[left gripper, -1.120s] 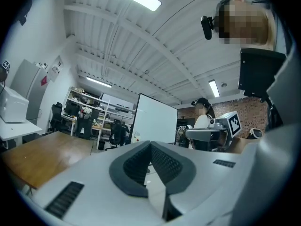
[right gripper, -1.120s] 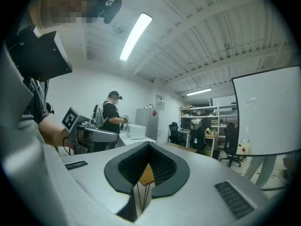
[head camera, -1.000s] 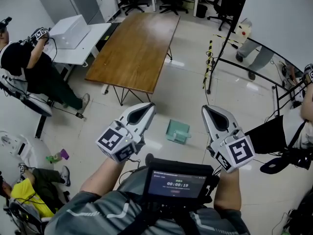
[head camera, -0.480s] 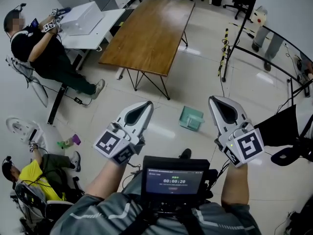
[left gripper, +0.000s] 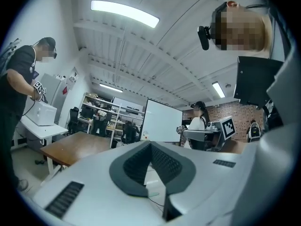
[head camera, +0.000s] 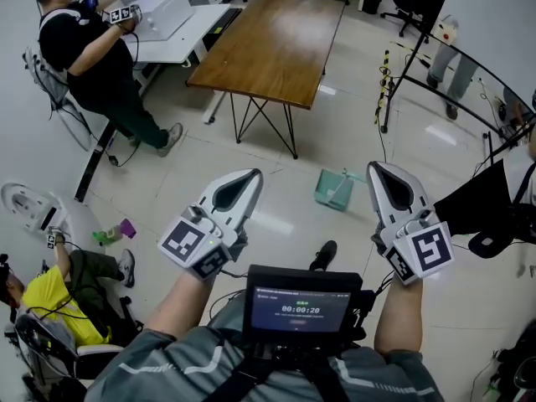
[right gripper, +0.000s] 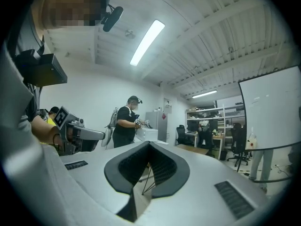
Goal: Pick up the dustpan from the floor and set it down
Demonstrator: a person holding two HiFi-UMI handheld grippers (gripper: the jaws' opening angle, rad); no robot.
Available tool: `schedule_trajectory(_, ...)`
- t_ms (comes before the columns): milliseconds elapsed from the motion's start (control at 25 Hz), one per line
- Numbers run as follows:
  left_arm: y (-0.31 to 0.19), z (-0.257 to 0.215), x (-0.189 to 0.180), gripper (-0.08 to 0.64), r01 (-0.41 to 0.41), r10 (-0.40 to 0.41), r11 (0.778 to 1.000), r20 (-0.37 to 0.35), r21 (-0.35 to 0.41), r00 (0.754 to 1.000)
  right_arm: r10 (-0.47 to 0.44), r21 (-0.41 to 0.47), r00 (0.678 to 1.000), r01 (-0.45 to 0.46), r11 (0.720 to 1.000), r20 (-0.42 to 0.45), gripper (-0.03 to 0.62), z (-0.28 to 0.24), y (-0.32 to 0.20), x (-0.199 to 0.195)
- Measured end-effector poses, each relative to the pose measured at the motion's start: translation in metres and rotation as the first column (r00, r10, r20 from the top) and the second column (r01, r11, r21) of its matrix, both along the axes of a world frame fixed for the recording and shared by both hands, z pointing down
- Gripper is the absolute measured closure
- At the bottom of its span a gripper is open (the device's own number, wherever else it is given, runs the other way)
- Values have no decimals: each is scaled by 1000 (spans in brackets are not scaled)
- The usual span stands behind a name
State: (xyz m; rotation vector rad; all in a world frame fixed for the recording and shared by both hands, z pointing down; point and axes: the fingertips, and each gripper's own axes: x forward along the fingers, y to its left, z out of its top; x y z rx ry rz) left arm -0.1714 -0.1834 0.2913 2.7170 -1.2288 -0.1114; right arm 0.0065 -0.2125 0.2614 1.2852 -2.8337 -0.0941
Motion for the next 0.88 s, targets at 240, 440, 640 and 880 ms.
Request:
schedule_trajectory(240,116,4,-88,540,-40,40,999,-19,-3,999,33,0,999,-33,999,-30,574,5,127,-88)
schedule_trajectory(440,195,-1,-138,540,-117,118,993,-56,15,991,72,3,995,-72,997,-62,574,0,215,-150)
schedule_trajectory(640,249,-20,-173,540,-157,159,987,-73,26,985,101,8,990,-101,995,-94,574,-27,280,-187)
schedule_trajectory(880,302,-28,-164,540,-190,191,982,-76,20,979,139,14,987,-139,990,-84,574,-40,341,-175)
